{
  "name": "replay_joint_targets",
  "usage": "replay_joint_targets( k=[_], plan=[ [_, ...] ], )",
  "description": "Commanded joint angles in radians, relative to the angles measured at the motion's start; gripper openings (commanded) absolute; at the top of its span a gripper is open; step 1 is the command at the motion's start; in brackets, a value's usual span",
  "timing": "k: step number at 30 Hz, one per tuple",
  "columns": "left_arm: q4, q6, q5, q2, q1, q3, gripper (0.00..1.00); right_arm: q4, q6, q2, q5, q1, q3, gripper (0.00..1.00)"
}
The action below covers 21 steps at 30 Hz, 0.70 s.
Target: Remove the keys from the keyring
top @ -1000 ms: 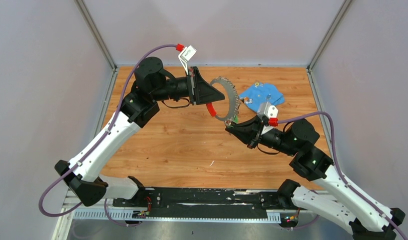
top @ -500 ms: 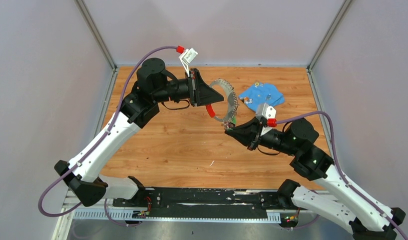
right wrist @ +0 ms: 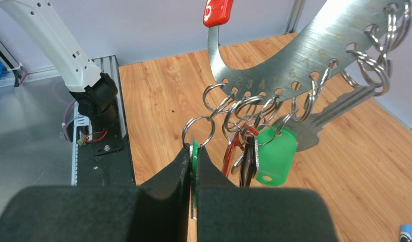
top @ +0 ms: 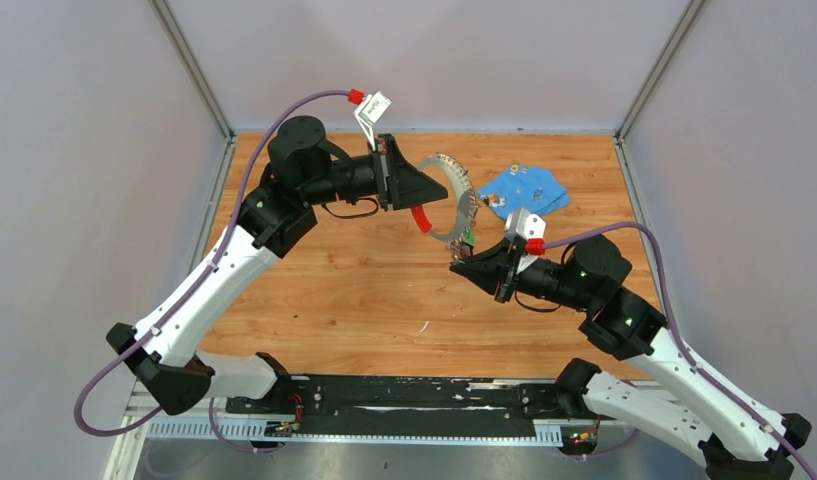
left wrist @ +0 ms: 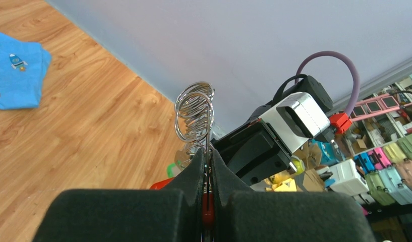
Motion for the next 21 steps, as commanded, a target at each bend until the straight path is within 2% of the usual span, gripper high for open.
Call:
replay_joint_targets(
  k=[1,8,13,21],
  plan=[
    [0.044,-0.017,0.001,-0.035,-0.008,0.021,0.0,0.008,-0.015,-0.015,0.033,0.012,0.037,0.01],
    [-0.005,0.017,-0.017,-0.044,-0.008,0.031,0.0,0.021,-0.017,-0.029,0.09,0.012,0.04,0.01],
    [-0.099,0.083,-0.057,-0.043,-0.008,0.054,0.0,0.028,-0.017,-0.047,0.083,0.011,0.04,0.01],
    [-0.151,0.131,-0.078,-0.034,-0.01,0.066,0.0,0.012,-0.017,-0.052,0.061,0.012,0.058,0.01]
  ],
)
